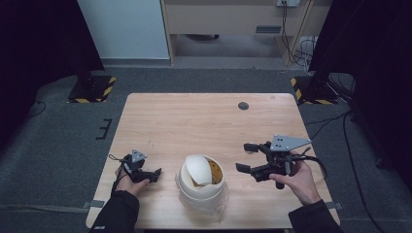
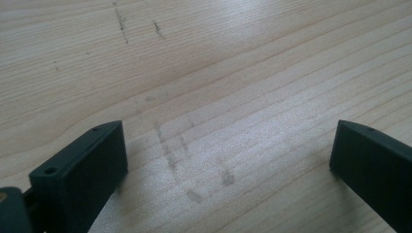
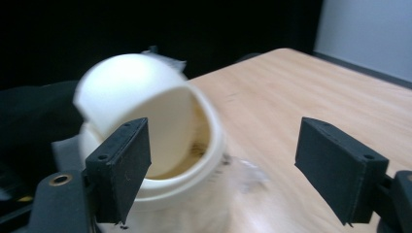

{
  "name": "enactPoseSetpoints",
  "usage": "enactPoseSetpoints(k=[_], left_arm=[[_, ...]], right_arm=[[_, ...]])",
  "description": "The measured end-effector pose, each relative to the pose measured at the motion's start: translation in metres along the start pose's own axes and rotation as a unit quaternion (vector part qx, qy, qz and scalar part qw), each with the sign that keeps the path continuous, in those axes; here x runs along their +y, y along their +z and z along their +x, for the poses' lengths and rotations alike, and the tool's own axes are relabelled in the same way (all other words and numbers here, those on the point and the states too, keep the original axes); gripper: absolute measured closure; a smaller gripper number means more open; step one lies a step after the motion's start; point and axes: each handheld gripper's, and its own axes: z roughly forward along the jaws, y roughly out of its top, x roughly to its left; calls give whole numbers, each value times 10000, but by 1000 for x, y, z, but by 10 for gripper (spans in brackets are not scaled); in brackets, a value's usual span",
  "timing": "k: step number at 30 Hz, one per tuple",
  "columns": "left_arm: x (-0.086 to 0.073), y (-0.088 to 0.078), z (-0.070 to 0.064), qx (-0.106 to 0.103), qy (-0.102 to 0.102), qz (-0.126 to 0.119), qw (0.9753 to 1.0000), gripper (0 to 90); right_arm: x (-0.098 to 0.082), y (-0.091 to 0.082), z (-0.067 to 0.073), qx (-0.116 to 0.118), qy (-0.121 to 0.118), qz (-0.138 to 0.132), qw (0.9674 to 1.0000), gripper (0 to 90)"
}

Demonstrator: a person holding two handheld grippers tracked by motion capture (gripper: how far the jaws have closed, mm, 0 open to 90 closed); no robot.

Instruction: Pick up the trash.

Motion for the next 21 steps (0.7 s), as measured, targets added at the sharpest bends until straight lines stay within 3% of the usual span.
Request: enactPoseSetpoints(k=[6,12,21], left_arm=[[0,0,0,-1,-1,-1,10000,0],[0,0,0,0,-1,-2,10000,0],[0,0,0,-1,1,0,10000,0]], right_arm=[[-8,-7,-17,-629,149,-8,9979,197],[-21,-8,-37,-1246,250,48,9919,210],[-37,1,-63,-1701,374,335,9841,256]])
